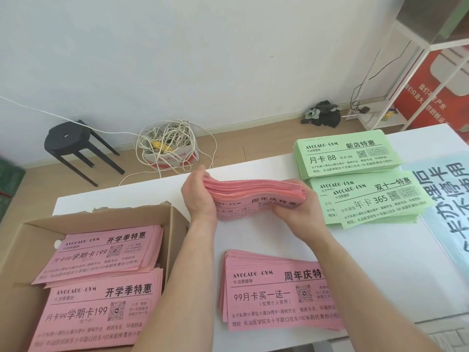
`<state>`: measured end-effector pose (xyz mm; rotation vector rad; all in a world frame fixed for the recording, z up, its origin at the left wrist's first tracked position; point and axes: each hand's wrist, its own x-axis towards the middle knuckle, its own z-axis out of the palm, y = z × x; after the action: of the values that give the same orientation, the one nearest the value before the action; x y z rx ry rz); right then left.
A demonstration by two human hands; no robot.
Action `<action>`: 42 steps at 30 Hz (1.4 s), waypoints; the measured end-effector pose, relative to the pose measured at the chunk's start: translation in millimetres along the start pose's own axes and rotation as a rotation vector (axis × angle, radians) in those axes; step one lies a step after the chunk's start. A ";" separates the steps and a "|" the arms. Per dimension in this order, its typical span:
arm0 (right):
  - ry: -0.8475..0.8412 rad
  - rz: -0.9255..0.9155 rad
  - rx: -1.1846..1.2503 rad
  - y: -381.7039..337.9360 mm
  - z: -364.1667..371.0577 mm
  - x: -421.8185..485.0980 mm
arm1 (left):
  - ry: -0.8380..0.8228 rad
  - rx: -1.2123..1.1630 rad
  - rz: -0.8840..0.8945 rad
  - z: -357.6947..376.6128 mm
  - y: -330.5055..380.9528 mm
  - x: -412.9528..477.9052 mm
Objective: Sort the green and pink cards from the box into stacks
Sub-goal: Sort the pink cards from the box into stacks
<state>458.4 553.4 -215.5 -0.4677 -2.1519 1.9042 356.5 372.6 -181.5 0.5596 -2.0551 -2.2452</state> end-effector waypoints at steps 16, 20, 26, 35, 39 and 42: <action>-0.002 0.168 -0.110 -31.1 -7.8 3.0 | -0.273 0.159 -0.182 -19.0 12.3 -21.6; -0.037 0.341 -0.209 -52.4 -22.9 3.2 | -0.550 0.364 -0.191 -28.4 32.9 -33.4; -0.078 0.563 -0.309 -53.1 -24.9 -4.1 | -0.491 0.660 -0.151 -39.8 12.7 -36.6; -0.099 0.564 -0.524 -48.2 -15.3 -4.0 | -0.203 1.167 0.279 -20.7 -2.1 -64.3; -0.094 0.534 -0.615 -49.1 -12.0 -1.6 | -0.529 0.964 0.442 2.0 -8.5 -88.5; -0.114 0.493 -0.622 -51.3 -10.7 -3.6 | -0.670 0.899 0.266 12.2 -10.1 -97.0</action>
<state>461.4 556.5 -163.1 -1.1114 -2.9043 1.4243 445.6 412.0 -168.2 -0.5387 -3.1795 -1.3510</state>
